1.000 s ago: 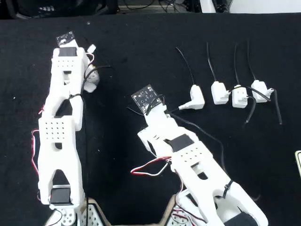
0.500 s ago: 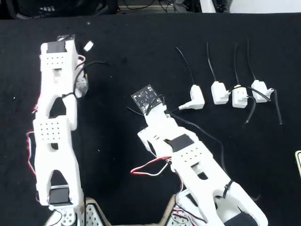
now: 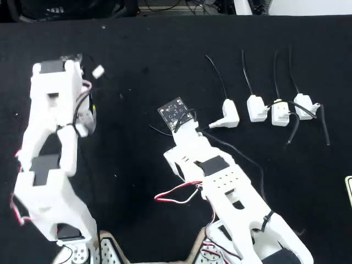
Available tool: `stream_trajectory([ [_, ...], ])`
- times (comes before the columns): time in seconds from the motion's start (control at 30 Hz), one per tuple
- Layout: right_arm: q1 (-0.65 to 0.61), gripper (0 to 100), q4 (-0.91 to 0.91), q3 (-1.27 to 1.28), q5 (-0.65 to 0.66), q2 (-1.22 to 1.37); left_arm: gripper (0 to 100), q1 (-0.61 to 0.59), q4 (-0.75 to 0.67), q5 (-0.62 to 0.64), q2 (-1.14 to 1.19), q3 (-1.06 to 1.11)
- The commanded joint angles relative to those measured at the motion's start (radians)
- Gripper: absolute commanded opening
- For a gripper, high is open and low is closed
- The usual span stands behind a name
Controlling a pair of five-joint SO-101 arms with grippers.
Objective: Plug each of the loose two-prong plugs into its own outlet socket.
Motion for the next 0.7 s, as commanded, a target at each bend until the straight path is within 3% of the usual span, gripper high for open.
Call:
stream_trajectory([
  [0.0,0.026,15.9,-0.023,-0.007,-0.005,-0.033,3,0.013,-0.167,-0.100,-0.213,0.357],
  [0.13,0.025,15.9,-0.023,-0.007,-0.005,-0.033,3,0.015,-0.319,-0.207,-0.338,0.633],
  [0.27,0.023,15.9,-0.023,-0.007,-0.005,-0.033,3,0.056,-0.345,-0.290,-0.473,0.805],
  [0.37,0.023,15.9,-0.023,-0.007,-0.005,-0.033,7,0.068,-0.344,-0.333,-0.562,0.866],
  [0.53,0.023,15.9,-0.023,-0.007,-0.005,-0.033,25,0.061,-0.338,-0.422,-0.632,0.894],
  [0.67,0.023,15.9,-0.023,-0.005,-0.005,-0.033,26,0.059,-0.334,-0.425,-0.660,0.851],
])
